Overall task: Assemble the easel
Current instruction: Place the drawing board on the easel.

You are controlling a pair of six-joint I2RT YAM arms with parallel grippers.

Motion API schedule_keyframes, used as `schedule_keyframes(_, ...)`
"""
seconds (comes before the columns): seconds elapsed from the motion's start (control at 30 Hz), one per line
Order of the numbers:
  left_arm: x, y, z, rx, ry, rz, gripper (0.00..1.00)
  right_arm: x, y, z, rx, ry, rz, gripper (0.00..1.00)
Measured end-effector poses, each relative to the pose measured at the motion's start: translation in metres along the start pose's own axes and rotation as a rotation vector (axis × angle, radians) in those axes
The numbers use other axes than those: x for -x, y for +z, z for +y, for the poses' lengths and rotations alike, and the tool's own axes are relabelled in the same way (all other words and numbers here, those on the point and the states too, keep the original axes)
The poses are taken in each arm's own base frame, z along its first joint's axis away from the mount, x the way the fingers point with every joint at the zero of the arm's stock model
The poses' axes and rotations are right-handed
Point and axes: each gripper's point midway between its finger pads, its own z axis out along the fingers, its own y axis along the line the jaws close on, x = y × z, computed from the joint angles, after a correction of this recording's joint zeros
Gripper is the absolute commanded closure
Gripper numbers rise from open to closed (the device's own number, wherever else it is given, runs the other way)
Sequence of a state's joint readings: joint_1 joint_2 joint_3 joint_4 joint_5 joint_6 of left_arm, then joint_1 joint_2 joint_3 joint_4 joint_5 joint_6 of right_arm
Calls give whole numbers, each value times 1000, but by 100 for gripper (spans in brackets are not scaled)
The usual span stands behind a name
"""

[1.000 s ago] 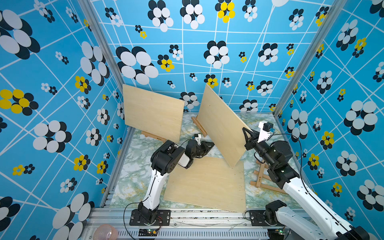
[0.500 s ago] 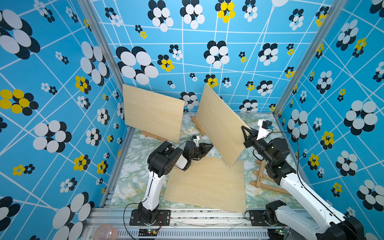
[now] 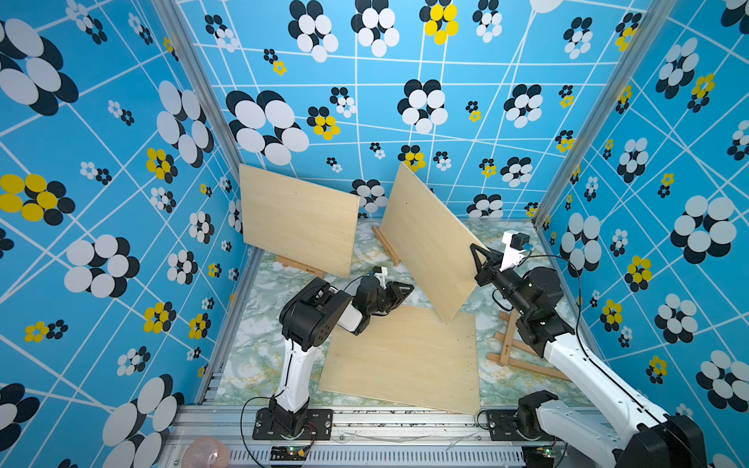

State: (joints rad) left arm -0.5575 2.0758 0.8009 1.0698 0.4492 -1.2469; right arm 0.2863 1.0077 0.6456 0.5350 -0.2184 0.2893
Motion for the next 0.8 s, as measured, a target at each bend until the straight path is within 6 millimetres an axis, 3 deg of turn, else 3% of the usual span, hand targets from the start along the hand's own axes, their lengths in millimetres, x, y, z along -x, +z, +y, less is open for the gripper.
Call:
schedule_keyframes(0.6, -6, -39, -25, 102, 157, 12, 60, -2, 22, -5, 17, 4, 9, 100)
schedule_keyframes(0.8, -11, -51, -20, 146, 187, 20, 60, -2, 30, -6, 27, 4, 9, 100)
